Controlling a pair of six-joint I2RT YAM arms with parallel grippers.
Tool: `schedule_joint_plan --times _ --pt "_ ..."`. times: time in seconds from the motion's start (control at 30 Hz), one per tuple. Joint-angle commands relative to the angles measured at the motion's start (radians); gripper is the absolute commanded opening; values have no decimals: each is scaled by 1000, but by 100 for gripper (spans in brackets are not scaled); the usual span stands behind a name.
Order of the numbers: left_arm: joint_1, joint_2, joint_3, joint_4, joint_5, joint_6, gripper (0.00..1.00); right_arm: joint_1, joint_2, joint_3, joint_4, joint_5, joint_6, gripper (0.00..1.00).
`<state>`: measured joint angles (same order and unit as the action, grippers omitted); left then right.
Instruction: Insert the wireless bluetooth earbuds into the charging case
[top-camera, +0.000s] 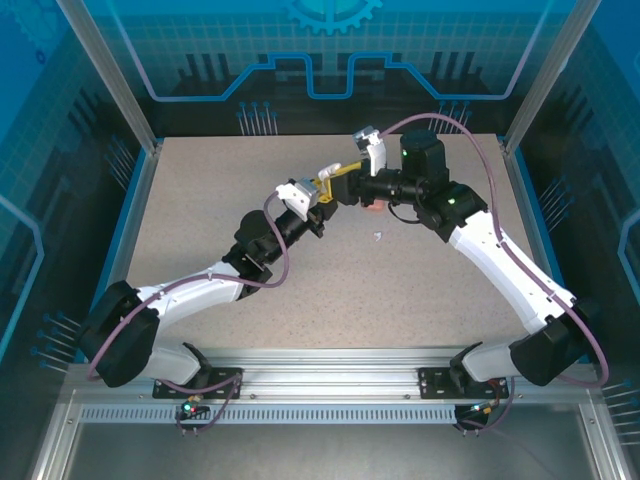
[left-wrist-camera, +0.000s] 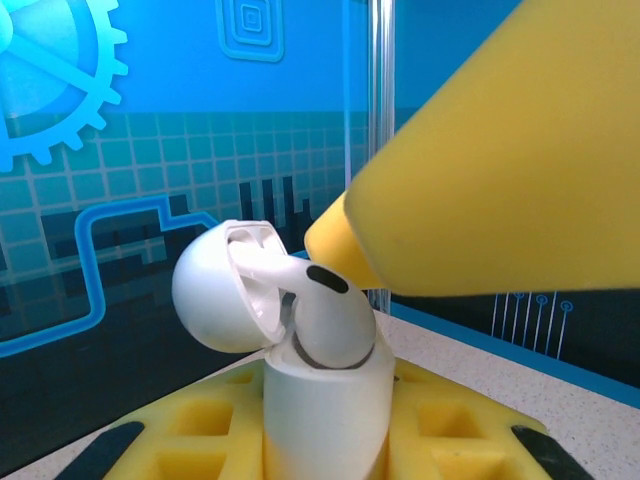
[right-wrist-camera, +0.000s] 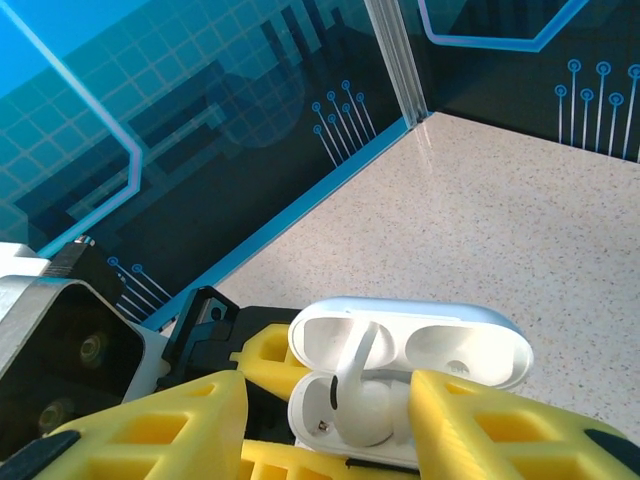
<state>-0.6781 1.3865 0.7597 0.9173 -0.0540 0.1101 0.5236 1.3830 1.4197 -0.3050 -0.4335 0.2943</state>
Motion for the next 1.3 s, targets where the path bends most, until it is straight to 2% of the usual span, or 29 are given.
schedule_joint_plan --times 0.0,0.23,0.6,0.73,1.03,1.27 --pt "-6 -24 -2 37 31 0 0 12 15 32 -54 33 -39 46" --pt "-5 -24 1 16 40 1 0 37 24 37 -73 129 -69 42" --pt "-5 -22 -66 15 0 -26 0 38 49 -38 -8 155 -5 11" --pt "-6 -14 -84 8 -47 -35 0 21 22 -61 18 141 29 6" --pt "-5 23 -121 35 -141 -50 0 -45 -120 -147 65 117 124 6" --pt "23 -18 -151 26 -241 -34 0 -77 -129 -214 -59 158 125 7"
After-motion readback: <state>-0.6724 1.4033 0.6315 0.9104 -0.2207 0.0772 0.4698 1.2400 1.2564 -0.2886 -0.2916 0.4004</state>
